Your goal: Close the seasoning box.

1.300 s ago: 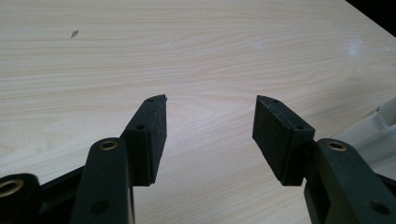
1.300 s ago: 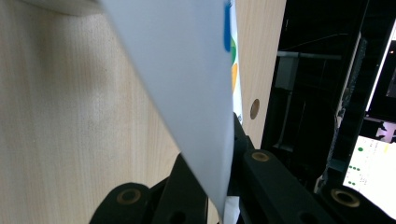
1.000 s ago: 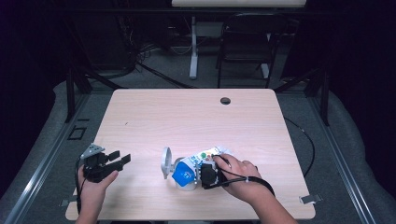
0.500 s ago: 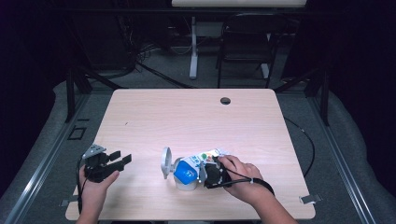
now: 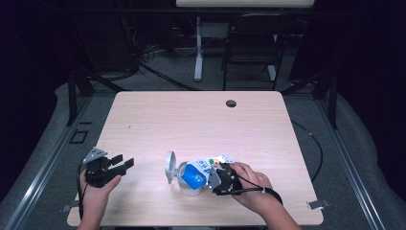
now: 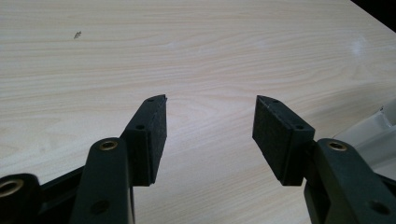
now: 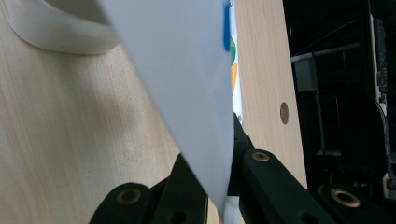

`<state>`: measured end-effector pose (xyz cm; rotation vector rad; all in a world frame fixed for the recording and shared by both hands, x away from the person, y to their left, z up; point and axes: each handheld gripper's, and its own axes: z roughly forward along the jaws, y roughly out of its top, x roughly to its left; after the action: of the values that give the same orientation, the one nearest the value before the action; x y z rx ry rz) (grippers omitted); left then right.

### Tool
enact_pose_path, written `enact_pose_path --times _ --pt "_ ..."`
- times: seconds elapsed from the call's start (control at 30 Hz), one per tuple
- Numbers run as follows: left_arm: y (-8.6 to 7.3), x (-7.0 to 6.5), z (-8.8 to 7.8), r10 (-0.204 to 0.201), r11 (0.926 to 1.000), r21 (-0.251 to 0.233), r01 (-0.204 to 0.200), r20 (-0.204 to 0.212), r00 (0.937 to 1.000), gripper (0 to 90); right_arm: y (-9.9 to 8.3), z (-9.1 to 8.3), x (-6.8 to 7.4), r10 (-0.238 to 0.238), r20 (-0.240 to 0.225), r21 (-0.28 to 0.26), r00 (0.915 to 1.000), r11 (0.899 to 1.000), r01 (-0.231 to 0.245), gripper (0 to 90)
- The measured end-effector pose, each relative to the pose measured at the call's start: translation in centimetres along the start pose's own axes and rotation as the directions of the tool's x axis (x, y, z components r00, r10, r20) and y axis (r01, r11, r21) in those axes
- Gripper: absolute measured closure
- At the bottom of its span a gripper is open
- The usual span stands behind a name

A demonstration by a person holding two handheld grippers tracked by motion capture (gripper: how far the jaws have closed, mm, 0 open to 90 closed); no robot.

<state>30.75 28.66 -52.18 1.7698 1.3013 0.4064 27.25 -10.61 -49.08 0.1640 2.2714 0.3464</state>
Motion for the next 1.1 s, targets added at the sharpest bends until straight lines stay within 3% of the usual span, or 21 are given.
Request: enact_pose_path --times 0.4,0.43,0.6,0.77,0.8,0.83,0.87,0.9,0.93,0.97,1.03,1.07,1.1 --pt "0.1 -0.2 0.1 0.004 1.0 -0.002 -0.004 0.006 1.0 45.3 -0.4 0.1 0.2 0.09 -0.024 -0.041 0.9956 0.995 -0.091 90.0" --pt "0.1 -0.3 0.1 0.009 1.0 0.0 -0.009 0.006 0.9999 45.3 -0.6 0.1 0.1 0.128 -0.034 -0.049 0.9912 0.99 -0.13 90.0" --pt "0.1 -0.6 0.3 0.014 0.9999 0.002 -0.014 0.008 0.9999 45.3 -1.1 0.2 0.0 0.188 -0.048 -0.073 0.981 0.979 -0.191 90.0" --pt "0.2 -0.9 0.3 0.026 0.9997 0.004 -0.026 0.013 0.9996 45.3 -1.9 0.6 -0.1 0.266 -0.073 -0.092 0.9613 0.958 -0.272 90.0" --pt "0.2 -0.9 0.3 0.026 0.9997 0.004 -0.026 0.013 0.9996 45.3 -1.9 0.6 -0.1 0.266 -0.073 -0.092 0.9613 0.958 -0.272 90.0" --pt "0.3 -1.0 0.3 0.023 0.9997 -0.003 -0.023 0.018 0.9996 45.3 -2.3 0.8 -0.1 0.31 -0.085 -0.106 0.9469 0.942 -0.318 90.0" --pt "0.3 -1.1 0.3 0.025 0.9997 0.001 -0.025 0.019 0.9995 45.3 -2.4 0.9 -0.2 0.321 -0.09 -0.106 0.9429 0.938 -0.329 90.0" --pt "0.3 -1.2 0.3 0.029 0.9996 -0.002 -0.029 0.021 0.9994 45.3 -2.6 1.0 -0.2 0.345 -0.092 -0.115 0.9342 0.928 -0.354 90.0" --pt "0.3 -1.2 0.3 0.029 0.9996 -0.002 -0.029 0.021 0.9994 45.3 -2.6 1.0 -0.2 0.345 -0.092 -0.115 0.9342 0.928 -0.354 90.0" --pt "0.4 -1.3 0.3 0.03 0.9996 -0.002 -0.03 0.023 0.9993 45.3 -2.9 1.1 -0.2 0.378 -0.106 -0.116 0.9198 0.914 -0.389 90.0" --pt "0.5 -1.4 0.3 0.035 0.9994 0.0 -0.035 0.024 0.9991 45.3 -3.0 1.2 -0.3 0.388 -0.105 -0.117 0.9158 0.91 -0.398 90.0" --pt "0.5 -1.5 0.3 0.034 0.9994 -0.007 -0.034 0.025 0.9991 45.3 -3.4 1.3 -0.4 0.418 -0.112 -0.117 0.9017 0.896 -0.429 90.0" --pt "0.5 -1.6 0.2 0.035 0.9994 -0.007 -0.034 0.025 0.9991 45.3 -3.5 1.4 -0.5 0.428 -0.113 -0.115 0.8968 0.891 -0.439 90.0"
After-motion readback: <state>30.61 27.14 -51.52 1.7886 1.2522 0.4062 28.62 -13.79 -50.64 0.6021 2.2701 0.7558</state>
